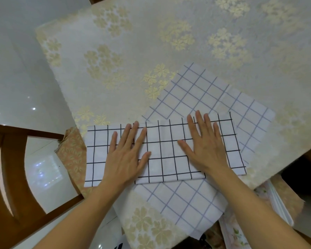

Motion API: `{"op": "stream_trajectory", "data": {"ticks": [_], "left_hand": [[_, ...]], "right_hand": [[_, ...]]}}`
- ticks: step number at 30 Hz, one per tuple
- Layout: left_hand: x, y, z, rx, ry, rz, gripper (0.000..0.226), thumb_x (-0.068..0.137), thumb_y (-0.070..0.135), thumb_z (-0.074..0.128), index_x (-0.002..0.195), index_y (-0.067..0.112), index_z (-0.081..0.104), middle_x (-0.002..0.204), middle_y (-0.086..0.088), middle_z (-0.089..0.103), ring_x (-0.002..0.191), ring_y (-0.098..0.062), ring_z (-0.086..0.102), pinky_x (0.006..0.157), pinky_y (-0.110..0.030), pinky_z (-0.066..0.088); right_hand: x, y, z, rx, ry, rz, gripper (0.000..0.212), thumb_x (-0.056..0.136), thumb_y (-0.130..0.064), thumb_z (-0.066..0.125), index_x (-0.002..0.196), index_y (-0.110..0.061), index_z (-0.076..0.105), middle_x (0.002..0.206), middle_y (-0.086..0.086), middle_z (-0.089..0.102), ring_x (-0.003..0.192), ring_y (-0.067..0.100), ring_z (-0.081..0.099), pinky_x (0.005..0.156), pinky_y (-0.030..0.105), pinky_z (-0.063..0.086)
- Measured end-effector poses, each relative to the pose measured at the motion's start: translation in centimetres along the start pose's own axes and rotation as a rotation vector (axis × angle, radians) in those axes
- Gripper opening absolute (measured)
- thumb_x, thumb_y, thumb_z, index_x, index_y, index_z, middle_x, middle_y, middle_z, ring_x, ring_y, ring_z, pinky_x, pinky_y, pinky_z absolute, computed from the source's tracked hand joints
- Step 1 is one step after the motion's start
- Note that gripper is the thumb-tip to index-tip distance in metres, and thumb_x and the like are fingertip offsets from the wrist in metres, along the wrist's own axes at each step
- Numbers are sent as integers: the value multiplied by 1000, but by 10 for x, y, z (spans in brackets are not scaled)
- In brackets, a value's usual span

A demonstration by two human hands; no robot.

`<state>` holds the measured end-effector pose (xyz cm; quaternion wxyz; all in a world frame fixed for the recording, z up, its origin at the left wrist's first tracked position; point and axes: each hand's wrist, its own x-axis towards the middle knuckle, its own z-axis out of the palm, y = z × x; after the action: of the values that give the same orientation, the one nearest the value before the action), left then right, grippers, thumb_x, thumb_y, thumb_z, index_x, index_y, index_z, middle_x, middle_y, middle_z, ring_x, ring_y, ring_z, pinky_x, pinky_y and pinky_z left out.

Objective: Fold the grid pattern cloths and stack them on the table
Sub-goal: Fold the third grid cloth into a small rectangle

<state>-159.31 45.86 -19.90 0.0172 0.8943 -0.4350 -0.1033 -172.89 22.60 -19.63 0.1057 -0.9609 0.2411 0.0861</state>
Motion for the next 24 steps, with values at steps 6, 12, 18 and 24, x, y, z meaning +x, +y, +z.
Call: {"op": "stream_trajectory", "data": {"ticks": [6, 12, 18, 24], "left_hand": [[-2, -4, -6, -13, -5, -2, 69, 101, 57, 21, 159, 23, 5, 167, -1, -4, 153, -19, -3, 121, -53, 13], [-15, -42, -5, -65, 6, -107, 71, 101, 57, 19, 159, 21, 1, 167, -1, -6, 153, -19, -4, 122, -52, 9], [-15, -46, -5, -71, 14, -95, 72, 99, 58, 19, 159, 20, 1, 167, -2, -7, 153, -20, -5, 123, -51, 6], [-15, -48, -6, -74, 1, -97, 74, 99, 57, 21, 159, 18, 4, 167, -3, -4, 153, -21, -3, 123, -52, 10]], "right_hand": [[-3, 0, -2, 2, 7, 13, 80, 97, -70, 13, 158, -25, -13, 165, -1, -19, 151, 19, -20, 124, 49, 1], [-24, 22, 4, -7, 25, 116, 83, 95, -71, 16, 159, -22, -8, 167, 1, -14, 153, 20, -15, 124, 51, 3], [-27, 26, 4, 20, 33, 137, 82, 96, -68, 19, 158, -24, -11, 166, 0, -17, 152, 19, -17, 124, 49, 0], [-33, 27, 5, 7, 48, 163, 79, 98, -64, 22, 159, -22, -5, 167, 1, -12, 153, 20, -12, 125, 47, 2]]}}
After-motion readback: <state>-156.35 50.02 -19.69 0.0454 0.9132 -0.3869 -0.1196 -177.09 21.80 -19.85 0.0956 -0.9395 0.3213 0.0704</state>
